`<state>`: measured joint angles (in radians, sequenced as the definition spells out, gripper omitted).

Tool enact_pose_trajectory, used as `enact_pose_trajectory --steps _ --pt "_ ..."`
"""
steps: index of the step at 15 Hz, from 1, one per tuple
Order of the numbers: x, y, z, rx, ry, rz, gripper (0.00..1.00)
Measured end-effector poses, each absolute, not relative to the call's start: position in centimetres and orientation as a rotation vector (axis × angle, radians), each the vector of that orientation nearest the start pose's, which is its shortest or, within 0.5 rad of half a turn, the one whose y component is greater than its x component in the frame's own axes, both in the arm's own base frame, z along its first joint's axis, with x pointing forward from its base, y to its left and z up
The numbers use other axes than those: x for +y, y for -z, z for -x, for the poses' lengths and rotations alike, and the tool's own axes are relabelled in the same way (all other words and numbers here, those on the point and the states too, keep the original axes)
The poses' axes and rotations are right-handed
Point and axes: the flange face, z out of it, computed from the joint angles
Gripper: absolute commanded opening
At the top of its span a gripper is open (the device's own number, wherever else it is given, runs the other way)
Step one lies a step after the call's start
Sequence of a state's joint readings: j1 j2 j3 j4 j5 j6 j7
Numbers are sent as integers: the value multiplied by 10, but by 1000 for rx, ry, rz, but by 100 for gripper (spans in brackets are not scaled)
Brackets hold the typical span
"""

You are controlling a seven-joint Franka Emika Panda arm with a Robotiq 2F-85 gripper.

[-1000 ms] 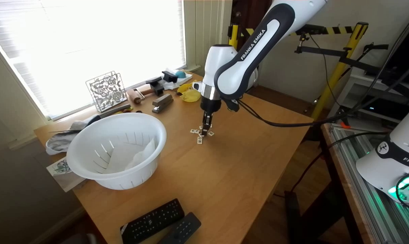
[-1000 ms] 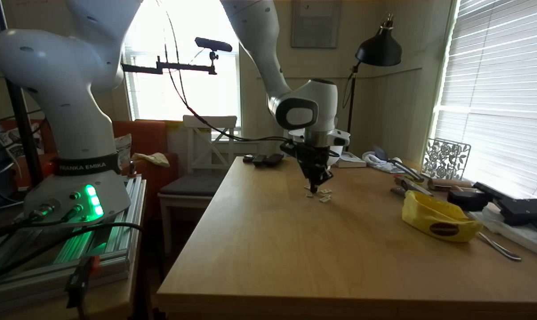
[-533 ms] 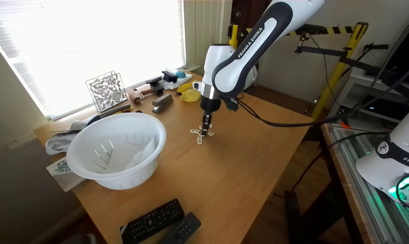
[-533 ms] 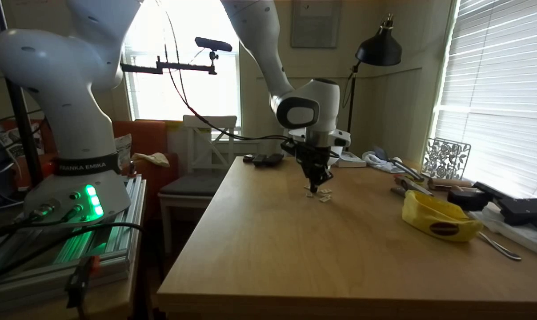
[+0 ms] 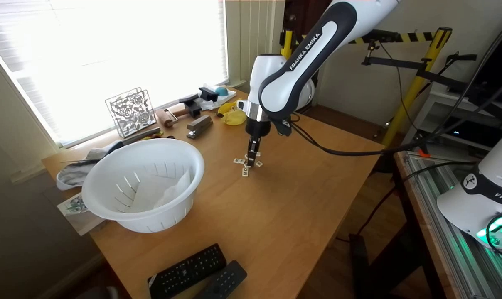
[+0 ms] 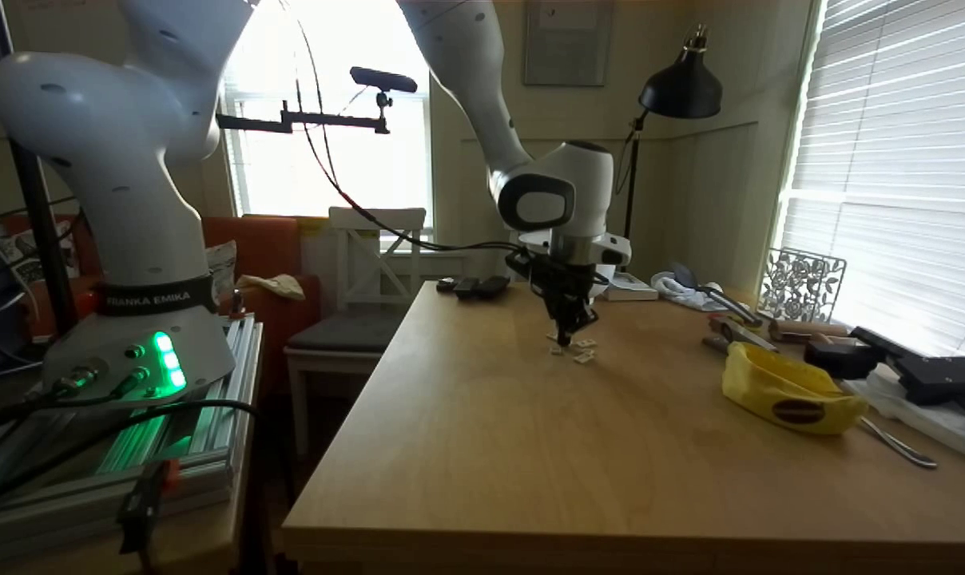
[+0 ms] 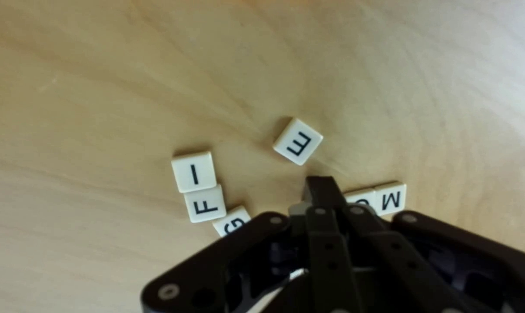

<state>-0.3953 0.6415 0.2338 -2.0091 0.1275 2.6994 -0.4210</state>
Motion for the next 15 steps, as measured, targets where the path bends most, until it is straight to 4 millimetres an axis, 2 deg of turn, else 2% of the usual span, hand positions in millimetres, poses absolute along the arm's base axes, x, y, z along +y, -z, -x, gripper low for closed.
enact_pose_trajectory --steps 15 --pt "-105 -143 -602 -52 128 2930 0"
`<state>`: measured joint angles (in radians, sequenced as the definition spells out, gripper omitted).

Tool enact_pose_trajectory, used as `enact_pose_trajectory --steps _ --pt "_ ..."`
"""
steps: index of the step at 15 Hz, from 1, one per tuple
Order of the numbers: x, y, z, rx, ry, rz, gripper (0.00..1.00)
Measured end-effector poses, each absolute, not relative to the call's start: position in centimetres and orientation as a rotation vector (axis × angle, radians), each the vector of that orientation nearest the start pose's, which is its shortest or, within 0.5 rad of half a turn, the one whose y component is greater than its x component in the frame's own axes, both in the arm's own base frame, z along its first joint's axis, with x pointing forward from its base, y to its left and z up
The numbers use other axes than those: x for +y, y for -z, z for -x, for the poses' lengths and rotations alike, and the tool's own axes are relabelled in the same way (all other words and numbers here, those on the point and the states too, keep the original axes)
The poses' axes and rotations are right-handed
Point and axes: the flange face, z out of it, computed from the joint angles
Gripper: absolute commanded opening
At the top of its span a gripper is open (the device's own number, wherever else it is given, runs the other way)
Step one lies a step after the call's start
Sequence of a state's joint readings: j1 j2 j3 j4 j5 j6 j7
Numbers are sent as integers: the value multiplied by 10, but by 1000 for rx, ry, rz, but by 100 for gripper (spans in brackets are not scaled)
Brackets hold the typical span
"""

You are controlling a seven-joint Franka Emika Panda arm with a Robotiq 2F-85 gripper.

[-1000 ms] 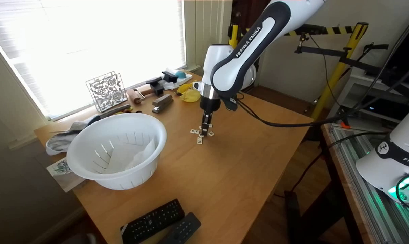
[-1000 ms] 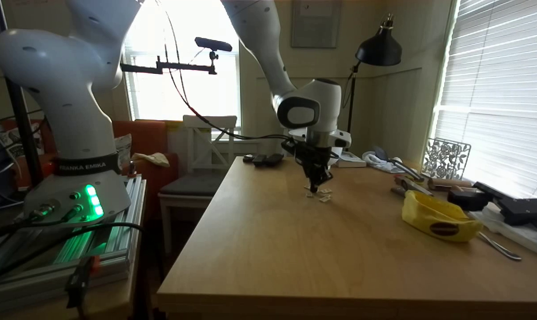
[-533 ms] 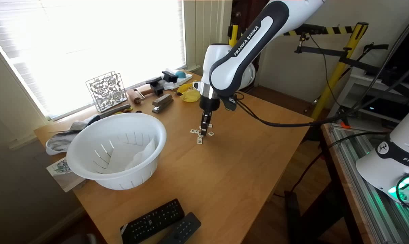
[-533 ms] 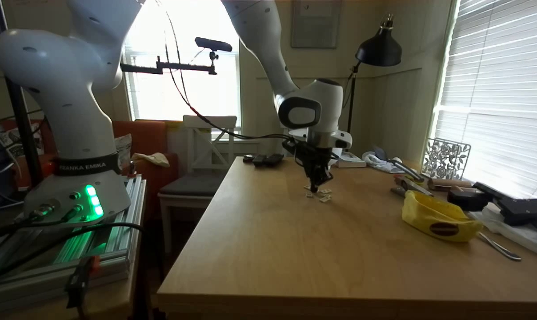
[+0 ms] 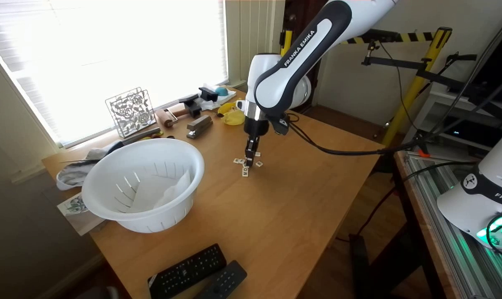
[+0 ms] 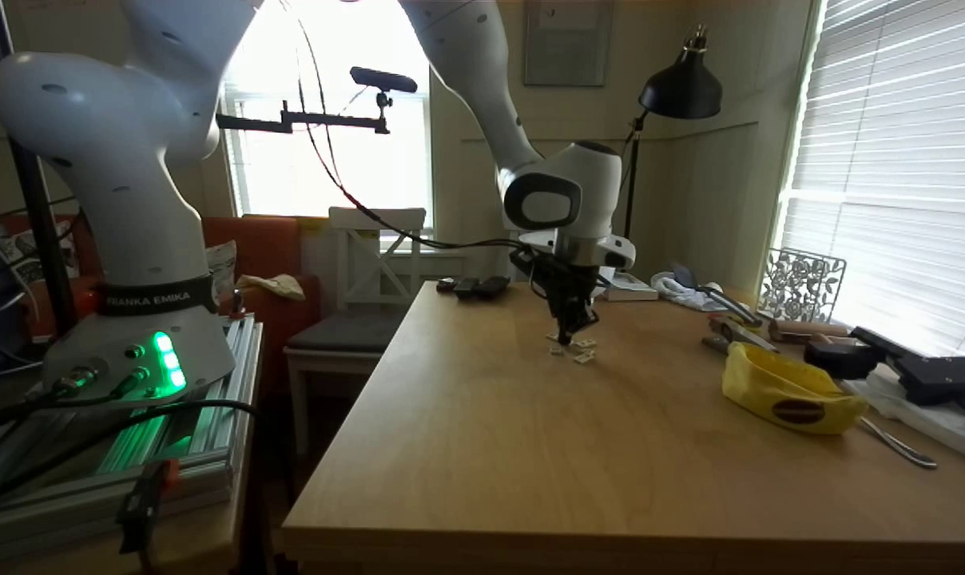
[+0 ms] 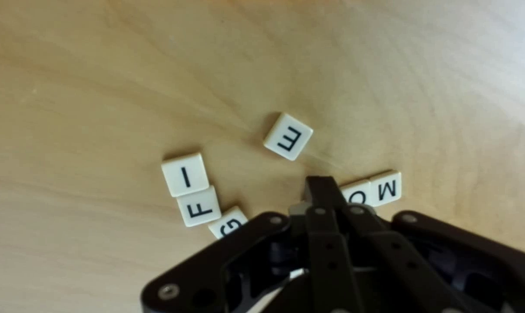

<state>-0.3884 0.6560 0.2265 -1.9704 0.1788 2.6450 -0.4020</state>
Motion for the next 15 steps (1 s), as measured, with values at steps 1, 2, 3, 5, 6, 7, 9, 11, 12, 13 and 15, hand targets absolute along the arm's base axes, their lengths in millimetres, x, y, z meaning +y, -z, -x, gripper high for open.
enact_pose_trajectory --steps 1,2,3,5,6,7,9,11,12,13,15 --pt "-105 -143 -603 -46 125 2929 0" --pt "-105 -143 -603 -40 122 2928 0" --pt "-105 -143 -603 -34 119 2926 0" --pt "-105 -143 -605 -24 110 2921 0" --pt "-105 -143 -605 -18 107 2918 0" --pt "-105 -143 -606 -11 104 2915 0" --pt "-105 -142 -607 5 101 2908 0" --pt "-104 -142 -607 19 99 2902 0" --pt "-104 -142 -607 27 99 2901 0" --pt "-104 -142 -607 35 98 2901 0" --pt "-103 -143 -608 56 94 2907 0"
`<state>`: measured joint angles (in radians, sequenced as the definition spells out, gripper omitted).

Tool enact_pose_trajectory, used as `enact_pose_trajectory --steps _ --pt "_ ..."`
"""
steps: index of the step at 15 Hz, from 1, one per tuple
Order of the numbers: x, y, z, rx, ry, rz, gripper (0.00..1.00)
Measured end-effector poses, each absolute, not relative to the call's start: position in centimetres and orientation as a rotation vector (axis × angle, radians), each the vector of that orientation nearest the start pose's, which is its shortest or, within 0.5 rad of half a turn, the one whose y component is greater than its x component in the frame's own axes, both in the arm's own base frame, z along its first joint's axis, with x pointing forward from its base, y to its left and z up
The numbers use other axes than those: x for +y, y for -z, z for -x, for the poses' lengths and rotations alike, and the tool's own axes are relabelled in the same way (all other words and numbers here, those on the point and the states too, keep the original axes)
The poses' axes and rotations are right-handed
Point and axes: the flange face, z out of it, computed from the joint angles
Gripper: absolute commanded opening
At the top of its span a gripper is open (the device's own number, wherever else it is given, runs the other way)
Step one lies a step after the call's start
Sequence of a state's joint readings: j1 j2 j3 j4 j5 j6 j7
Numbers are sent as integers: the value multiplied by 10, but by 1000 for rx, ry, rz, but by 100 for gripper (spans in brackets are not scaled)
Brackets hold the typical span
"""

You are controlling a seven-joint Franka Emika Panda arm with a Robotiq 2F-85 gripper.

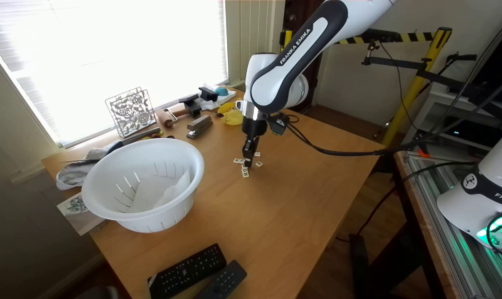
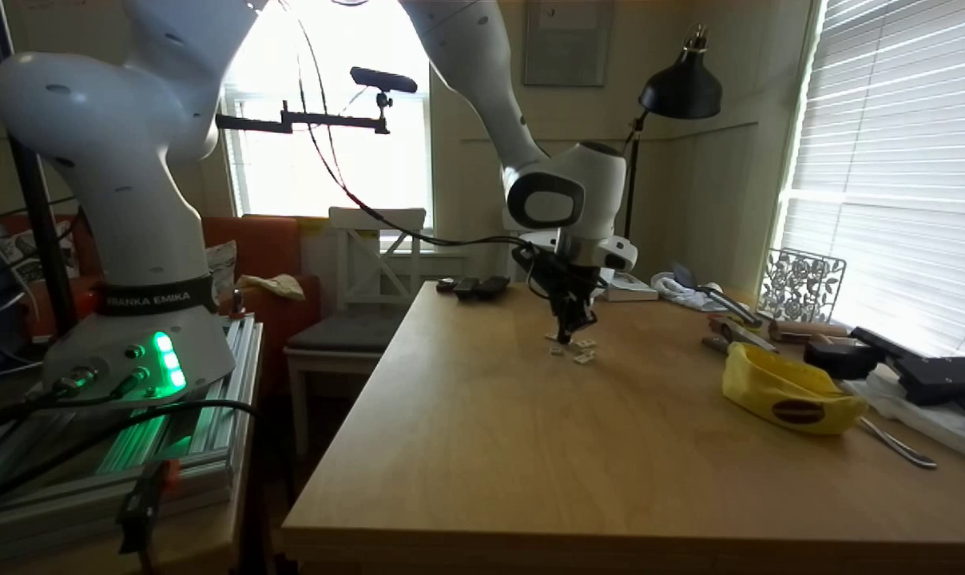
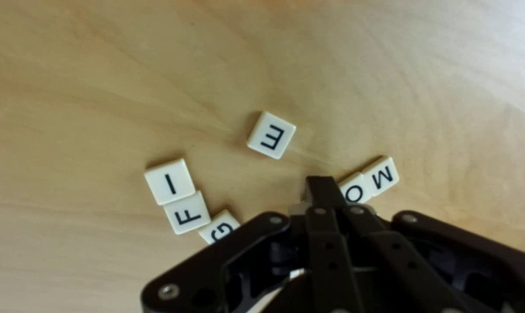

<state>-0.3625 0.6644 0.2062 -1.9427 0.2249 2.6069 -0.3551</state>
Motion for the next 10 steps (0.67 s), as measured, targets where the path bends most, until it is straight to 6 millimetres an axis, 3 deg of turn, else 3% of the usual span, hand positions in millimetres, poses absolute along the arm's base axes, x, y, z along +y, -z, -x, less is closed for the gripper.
enact_pose_trajectory --steps 10 --pt "-81 -164 -603 115 127 2986 0"
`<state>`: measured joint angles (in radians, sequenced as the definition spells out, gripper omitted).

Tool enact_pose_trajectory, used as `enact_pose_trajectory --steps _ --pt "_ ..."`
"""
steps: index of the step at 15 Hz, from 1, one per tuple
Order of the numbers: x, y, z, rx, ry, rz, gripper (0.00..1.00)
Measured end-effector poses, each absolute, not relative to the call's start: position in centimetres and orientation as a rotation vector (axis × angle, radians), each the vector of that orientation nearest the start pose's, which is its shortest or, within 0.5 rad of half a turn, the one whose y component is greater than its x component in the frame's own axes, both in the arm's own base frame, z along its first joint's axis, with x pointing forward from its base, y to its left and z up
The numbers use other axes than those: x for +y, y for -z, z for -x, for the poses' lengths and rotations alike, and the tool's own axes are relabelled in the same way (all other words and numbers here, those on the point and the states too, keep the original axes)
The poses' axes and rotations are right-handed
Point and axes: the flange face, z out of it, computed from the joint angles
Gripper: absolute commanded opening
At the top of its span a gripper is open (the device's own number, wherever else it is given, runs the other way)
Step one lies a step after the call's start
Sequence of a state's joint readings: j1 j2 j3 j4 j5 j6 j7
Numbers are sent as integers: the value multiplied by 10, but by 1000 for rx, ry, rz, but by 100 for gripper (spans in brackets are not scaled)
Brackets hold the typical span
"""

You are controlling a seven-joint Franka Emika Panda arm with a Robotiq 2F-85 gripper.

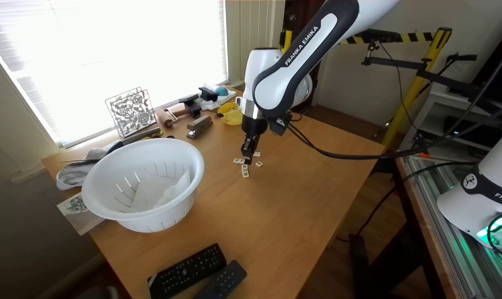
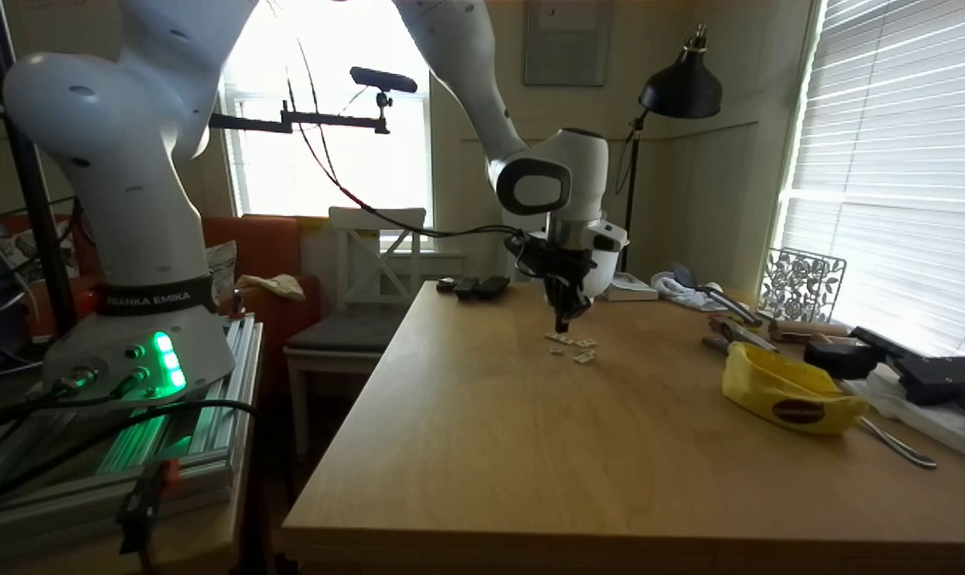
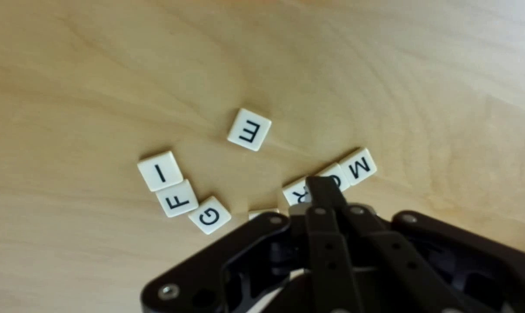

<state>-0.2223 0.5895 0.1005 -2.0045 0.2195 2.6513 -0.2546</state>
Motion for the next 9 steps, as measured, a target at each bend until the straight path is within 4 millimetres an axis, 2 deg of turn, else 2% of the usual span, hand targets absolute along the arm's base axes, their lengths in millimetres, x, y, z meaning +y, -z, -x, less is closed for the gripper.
enact_pose_trajectory --steps 3,9 --pt "-75 -171 -598 83 133 3017 0" --pt "-68 -171 -578 -110 70 3107 0"
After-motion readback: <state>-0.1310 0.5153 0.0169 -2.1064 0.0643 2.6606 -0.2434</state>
